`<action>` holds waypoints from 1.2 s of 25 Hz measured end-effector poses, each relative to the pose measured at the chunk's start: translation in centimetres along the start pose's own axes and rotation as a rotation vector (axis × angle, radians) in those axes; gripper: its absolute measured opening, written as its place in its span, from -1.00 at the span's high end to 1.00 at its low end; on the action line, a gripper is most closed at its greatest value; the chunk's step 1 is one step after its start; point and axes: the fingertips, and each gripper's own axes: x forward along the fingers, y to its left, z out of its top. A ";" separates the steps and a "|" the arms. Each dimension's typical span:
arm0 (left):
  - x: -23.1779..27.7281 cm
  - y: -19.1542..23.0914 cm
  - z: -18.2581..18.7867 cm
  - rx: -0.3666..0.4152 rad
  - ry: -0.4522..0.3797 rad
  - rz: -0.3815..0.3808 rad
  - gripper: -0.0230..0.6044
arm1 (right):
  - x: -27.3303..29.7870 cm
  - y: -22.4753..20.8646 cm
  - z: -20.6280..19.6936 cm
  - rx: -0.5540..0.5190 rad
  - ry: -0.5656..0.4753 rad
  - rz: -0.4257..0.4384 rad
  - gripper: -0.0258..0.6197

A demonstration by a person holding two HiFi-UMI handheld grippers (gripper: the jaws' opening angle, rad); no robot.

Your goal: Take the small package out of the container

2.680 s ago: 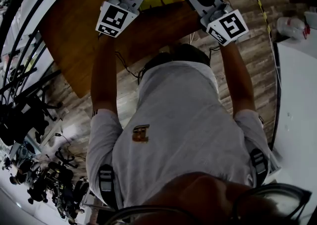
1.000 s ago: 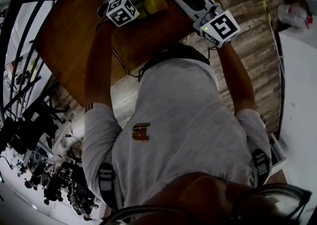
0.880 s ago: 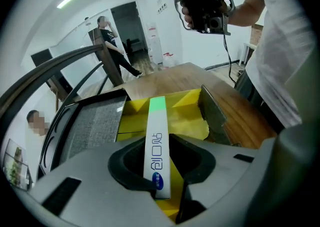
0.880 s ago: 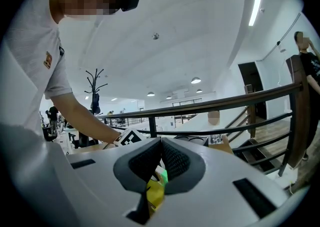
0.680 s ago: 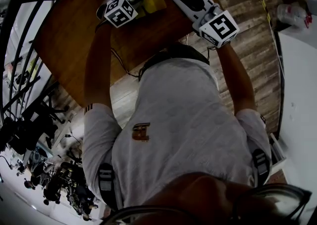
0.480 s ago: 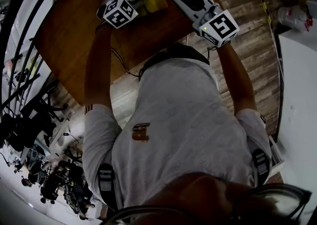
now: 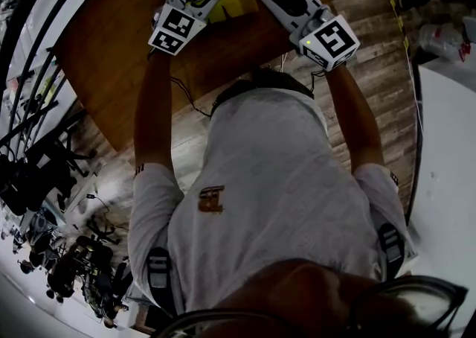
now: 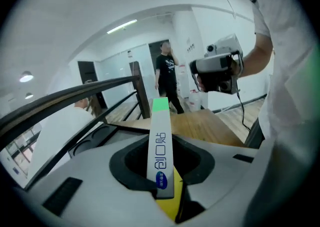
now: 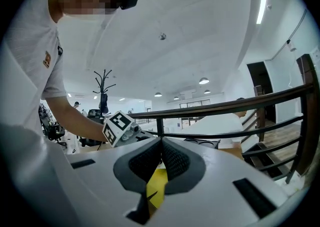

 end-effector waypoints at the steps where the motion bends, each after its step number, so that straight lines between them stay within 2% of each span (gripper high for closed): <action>1: -0.7 0.0 0.7 -0.022 -0.036 0.019 0.59 | 0.0 0.2 0.2 -0.002 -0.003 0.003 0.83; 9: -5.8 -0.3 5.1 -0.171 -0.304 0.154 0.59 | 0.3 2.0 1.1 -0.025 -0.046 0.032 0.83; 14: -8.9 -1.0 7.6 -0.222 -0.453 0.216 0.59 | 0.4 3.3 2.2 -0.036 -0.072 0.047 0.83; 23: -13.5 -2.1 10.7 -0.270 -0.628 0.285 0.59 | 0.5 4.8 4.3 -0.020 -0.141 0.035 0.83; 30: -14.6 -2.5 12.1 -0.289 -0.686 0.321 0.59 | -0.6 4.6 5.4 -0.025 -0.170 0.022 0.83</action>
